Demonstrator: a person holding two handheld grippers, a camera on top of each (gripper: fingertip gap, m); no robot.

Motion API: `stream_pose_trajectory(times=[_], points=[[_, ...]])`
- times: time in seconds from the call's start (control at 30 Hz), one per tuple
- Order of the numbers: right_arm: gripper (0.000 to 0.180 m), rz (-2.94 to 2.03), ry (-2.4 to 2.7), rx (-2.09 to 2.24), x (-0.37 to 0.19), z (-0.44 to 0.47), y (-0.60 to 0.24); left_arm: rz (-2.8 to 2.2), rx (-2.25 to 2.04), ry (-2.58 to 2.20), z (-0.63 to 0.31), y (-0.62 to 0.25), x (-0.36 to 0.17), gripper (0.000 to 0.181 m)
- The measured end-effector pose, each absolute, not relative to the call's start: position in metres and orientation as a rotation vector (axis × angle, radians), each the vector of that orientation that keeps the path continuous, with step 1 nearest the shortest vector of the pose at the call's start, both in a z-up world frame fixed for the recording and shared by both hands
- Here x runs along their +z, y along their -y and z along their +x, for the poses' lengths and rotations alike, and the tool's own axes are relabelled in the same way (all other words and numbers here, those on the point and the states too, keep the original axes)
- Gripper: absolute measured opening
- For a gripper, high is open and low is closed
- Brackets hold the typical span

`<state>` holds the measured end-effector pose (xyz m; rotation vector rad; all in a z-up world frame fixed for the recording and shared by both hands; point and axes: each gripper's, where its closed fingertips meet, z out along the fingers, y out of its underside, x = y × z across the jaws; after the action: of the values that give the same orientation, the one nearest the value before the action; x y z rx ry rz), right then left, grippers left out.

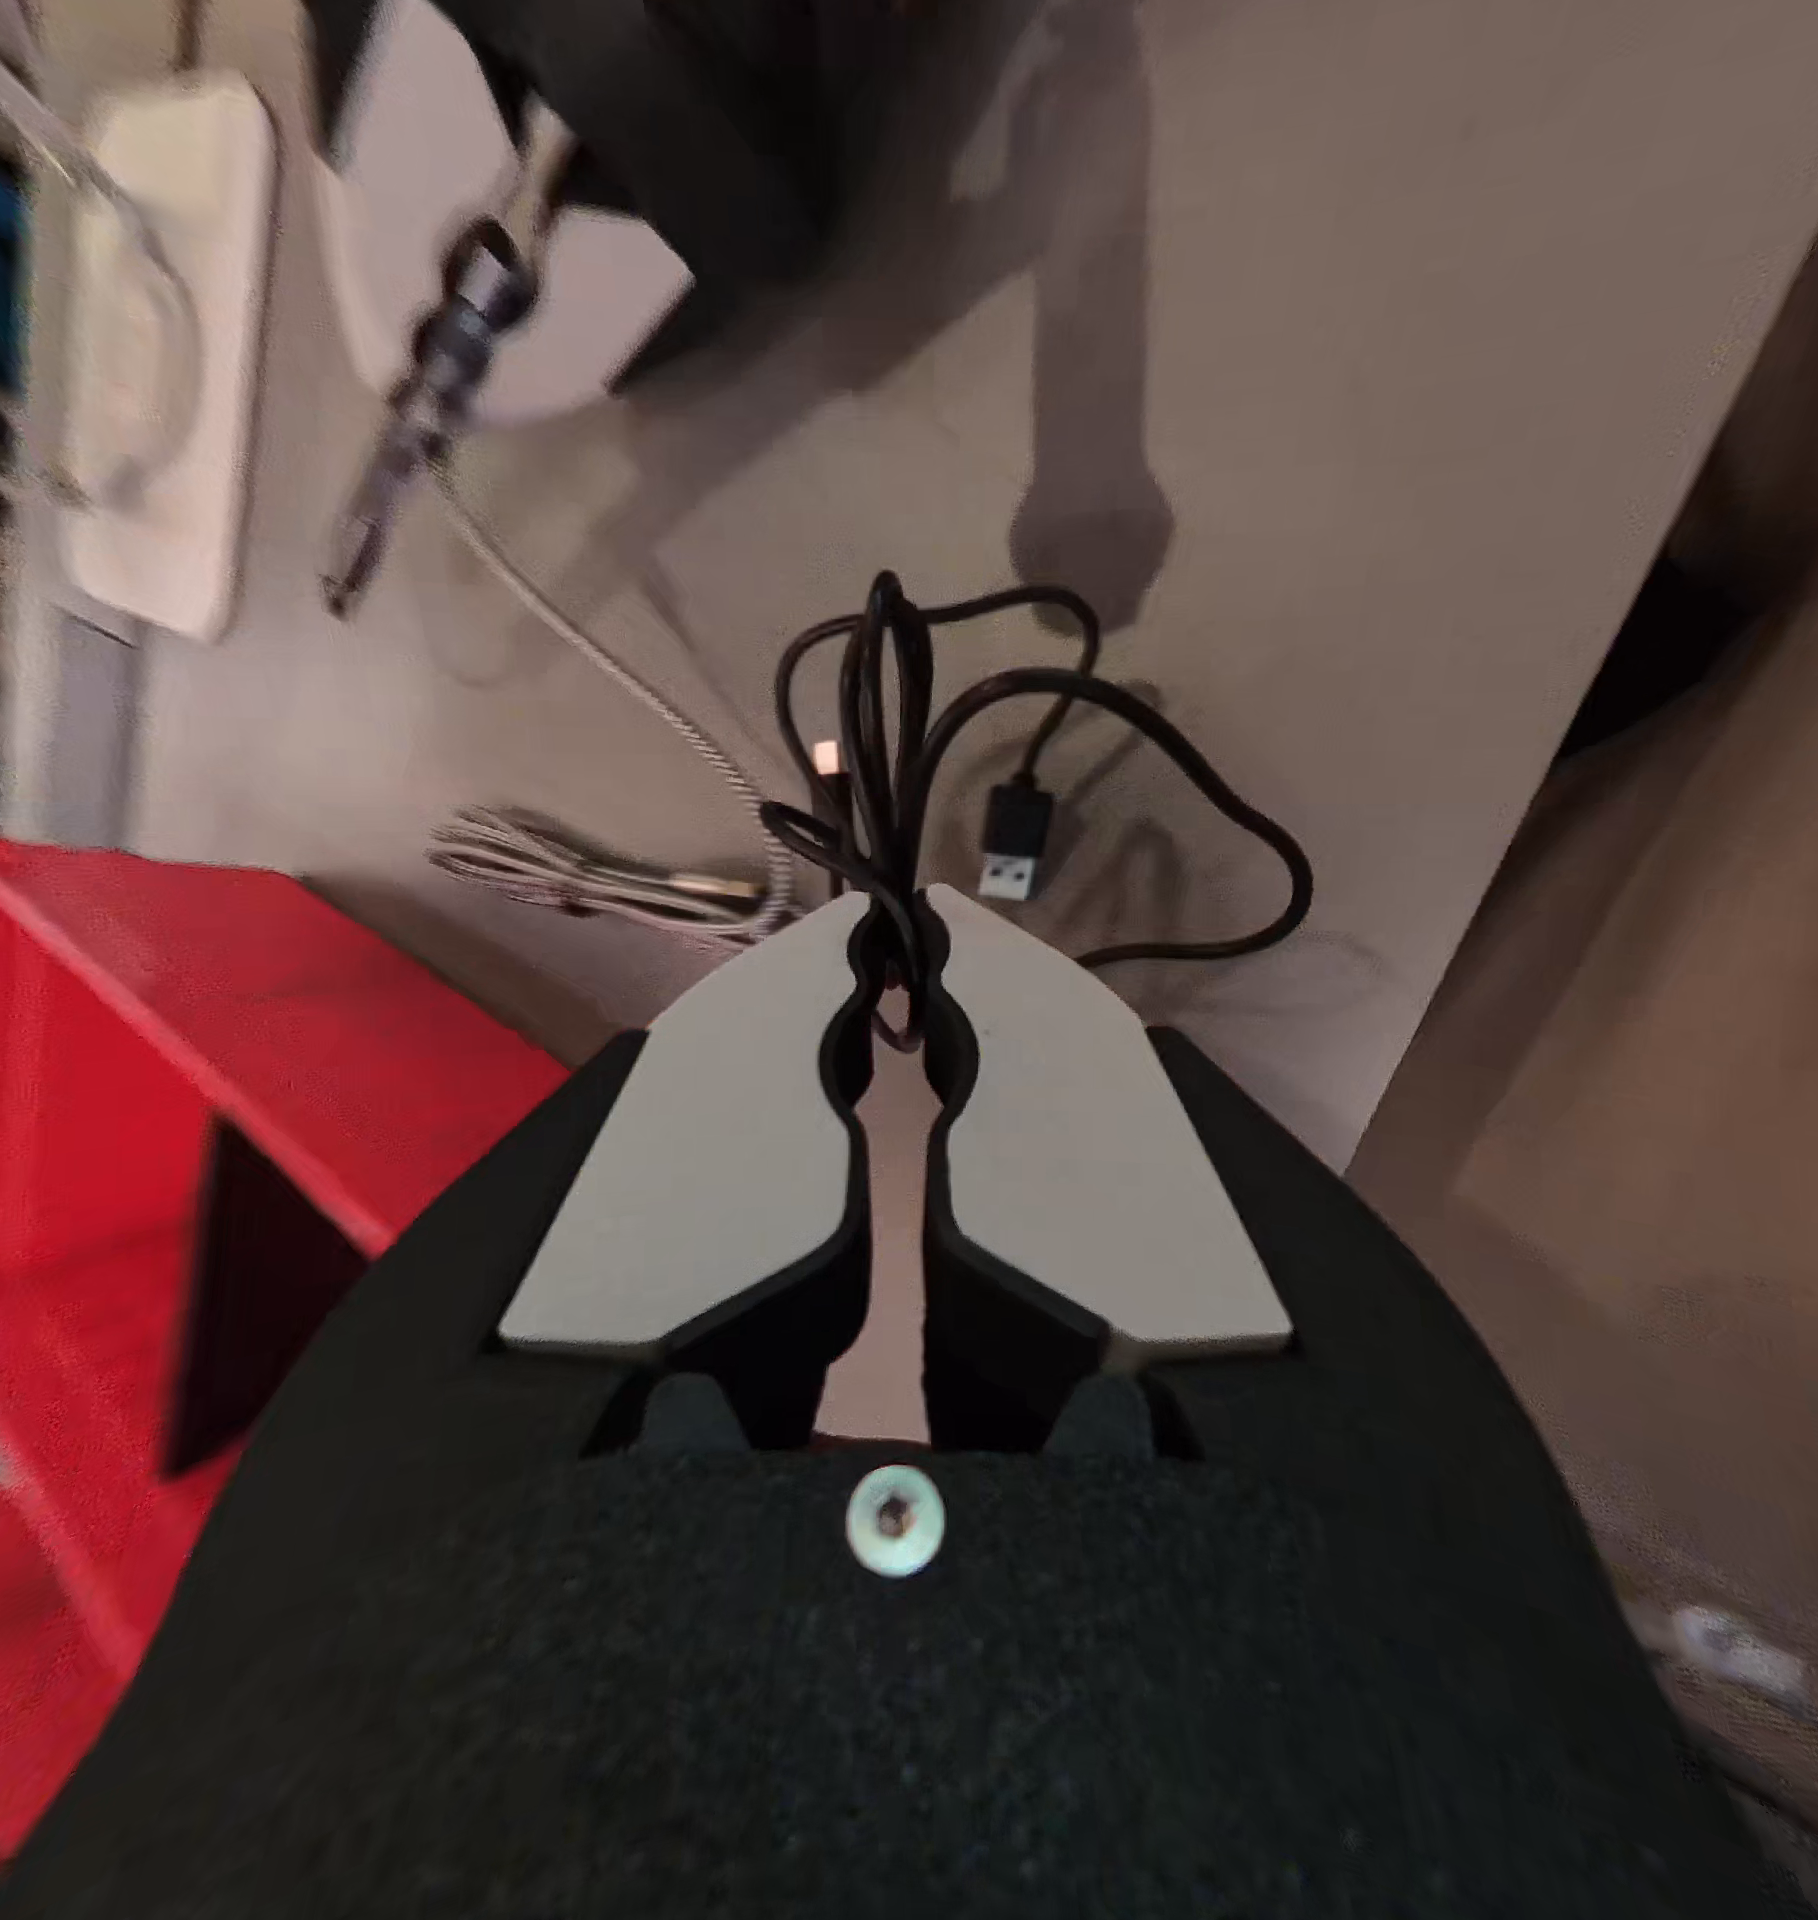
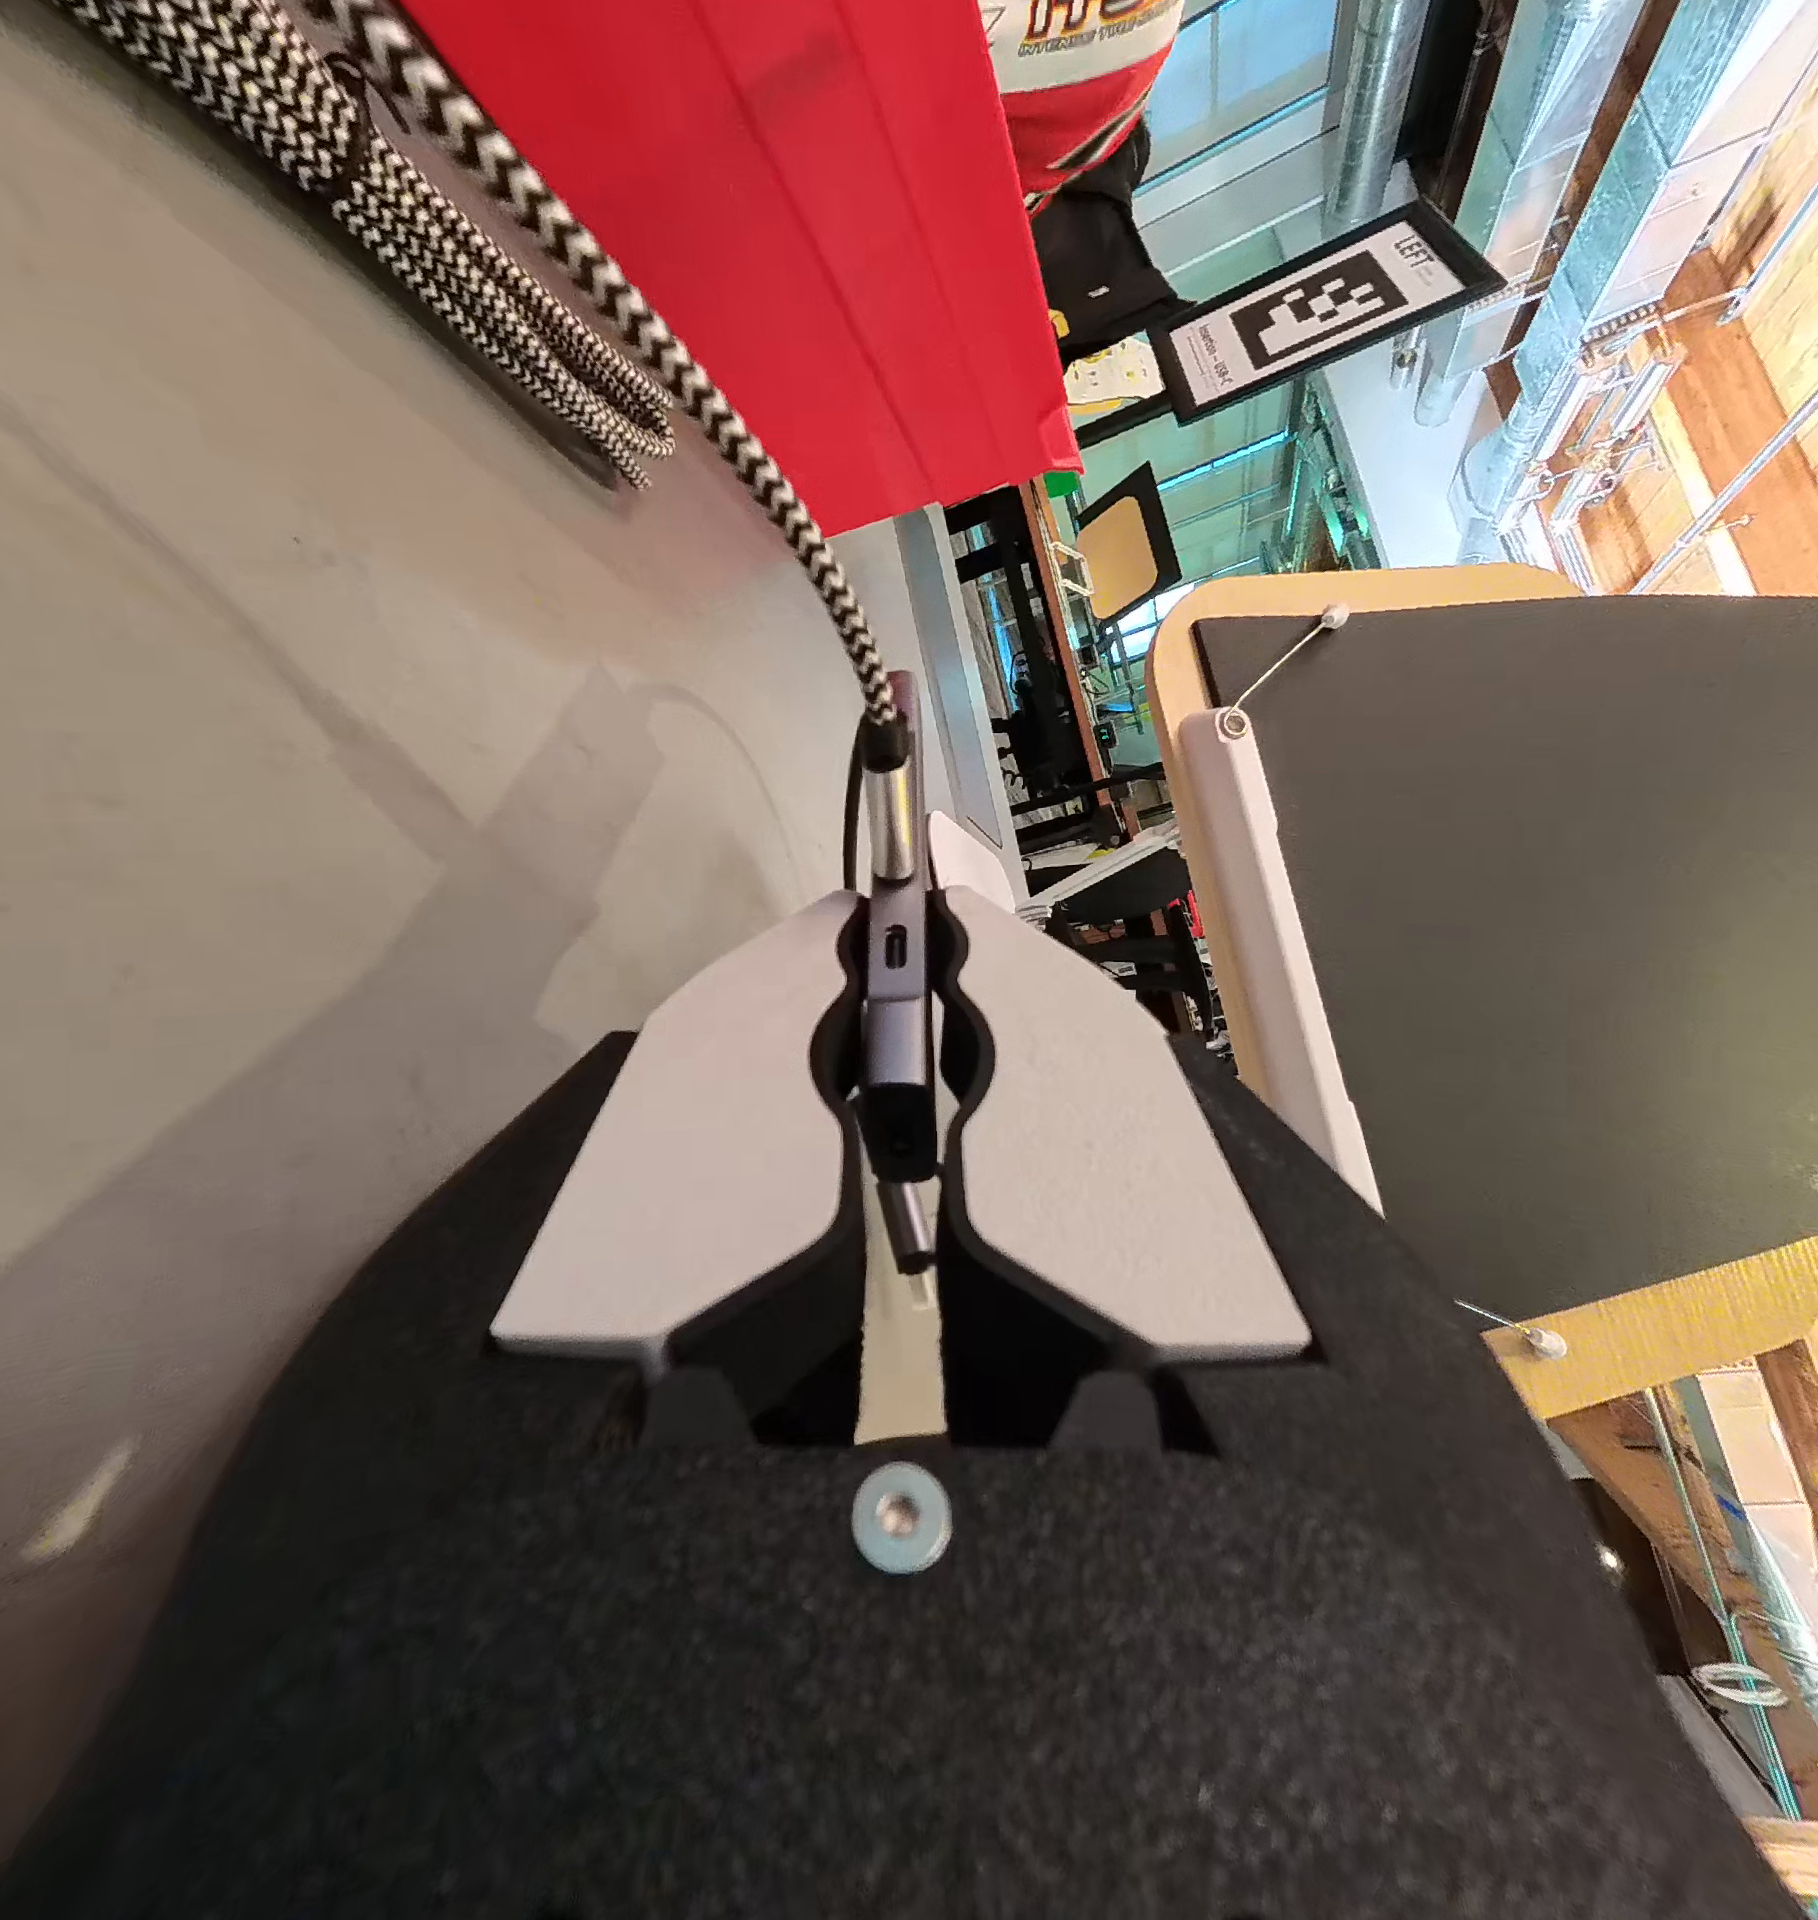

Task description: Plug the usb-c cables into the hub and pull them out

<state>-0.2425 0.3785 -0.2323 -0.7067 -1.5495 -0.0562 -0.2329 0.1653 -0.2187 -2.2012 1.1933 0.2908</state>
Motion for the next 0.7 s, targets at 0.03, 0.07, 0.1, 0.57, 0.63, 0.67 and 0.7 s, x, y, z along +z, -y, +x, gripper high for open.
stream_pose_trajectory(times=[0.03,0.07,0.1,0.57,0.63,0.67,0.7], points=[[0.009,-0.707,1.551,-0.056,-0.233,-0.243,-0.379,-2.262,0.278,-1.145,-0.228,-0.165,-0.236,0.003],[0.009,-0.707,1.551,-0.056,-0.233,-0.243,-0.379,-2.289,0.275,-1.105,-0.222,-0.165,-0.250,0.003],[0.009,-0.707,1.552,-0.055,-0.233,-0.243,-0.378,-2.305,0.279,-1.069,-0.216,-0.165,-0.261,0.003],[0.009,-0.714,1.563,-0.045,-0.234,-0.242,-0.378,-2.254,-0.266,-0.549,-0.242,-0.171,-0.239,0.023],[0.009,-0.714,1.569,-0.046,-0.235,-0.242,-0.378,-2.264,-0.223,-0.641,-0.244,-0.175,-0.251,0.021],[0.009,-0.713,1.570,-0.047,-0.236,-0.242,-0.379,-2.274,-0.231,-0.681,-0.243,-0.176,-0.257,0.021],[0.009,-0.713,1.570,-0.048,-0.236,-0.242,-0.379,-2.291,-0.240,-0.703,-0.243,-0.178,-0.263,0.021]])
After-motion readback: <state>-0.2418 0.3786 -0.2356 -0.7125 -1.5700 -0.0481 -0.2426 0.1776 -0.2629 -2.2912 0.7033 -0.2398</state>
